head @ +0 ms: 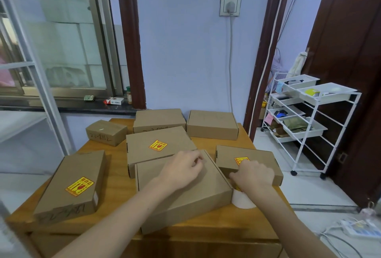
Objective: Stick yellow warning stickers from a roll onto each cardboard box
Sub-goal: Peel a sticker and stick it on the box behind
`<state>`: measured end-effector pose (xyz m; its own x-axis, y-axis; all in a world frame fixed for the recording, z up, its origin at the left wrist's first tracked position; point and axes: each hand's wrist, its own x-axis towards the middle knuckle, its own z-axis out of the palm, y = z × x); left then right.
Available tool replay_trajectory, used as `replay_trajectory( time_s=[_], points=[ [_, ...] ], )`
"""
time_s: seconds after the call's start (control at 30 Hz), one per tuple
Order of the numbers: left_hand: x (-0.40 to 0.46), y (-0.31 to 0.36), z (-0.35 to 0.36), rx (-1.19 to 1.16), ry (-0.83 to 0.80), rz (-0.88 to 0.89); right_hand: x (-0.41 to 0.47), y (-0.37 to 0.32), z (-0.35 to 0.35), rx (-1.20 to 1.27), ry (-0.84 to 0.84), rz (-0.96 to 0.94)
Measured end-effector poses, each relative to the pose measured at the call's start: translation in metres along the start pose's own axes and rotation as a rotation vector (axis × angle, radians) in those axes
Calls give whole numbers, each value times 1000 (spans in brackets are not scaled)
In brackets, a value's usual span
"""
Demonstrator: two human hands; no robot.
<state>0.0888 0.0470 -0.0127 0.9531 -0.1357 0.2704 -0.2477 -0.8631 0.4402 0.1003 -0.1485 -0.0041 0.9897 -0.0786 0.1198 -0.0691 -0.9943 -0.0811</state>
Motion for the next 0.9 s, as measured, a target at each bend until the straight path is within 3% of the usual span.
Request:
replay_trajectory(
  time_s=[0.3, 0.5, 0.67, 0.9],
  points=[
    [-2, 6, -3, -81, 30, -28, -6, 19, -9, 135, -196, -57],
    [-4, 17, -2, -138, 29, 7, -9, 32, -25, 351, -111, -33],
    [-6, 33, -10, -246, 66, 88, -21, 24, -40, 663, -18, -202],
    [-9, 33, -17, -305, 42, 158, -34, 3, -36, 804, -76, -347]
  ],
)
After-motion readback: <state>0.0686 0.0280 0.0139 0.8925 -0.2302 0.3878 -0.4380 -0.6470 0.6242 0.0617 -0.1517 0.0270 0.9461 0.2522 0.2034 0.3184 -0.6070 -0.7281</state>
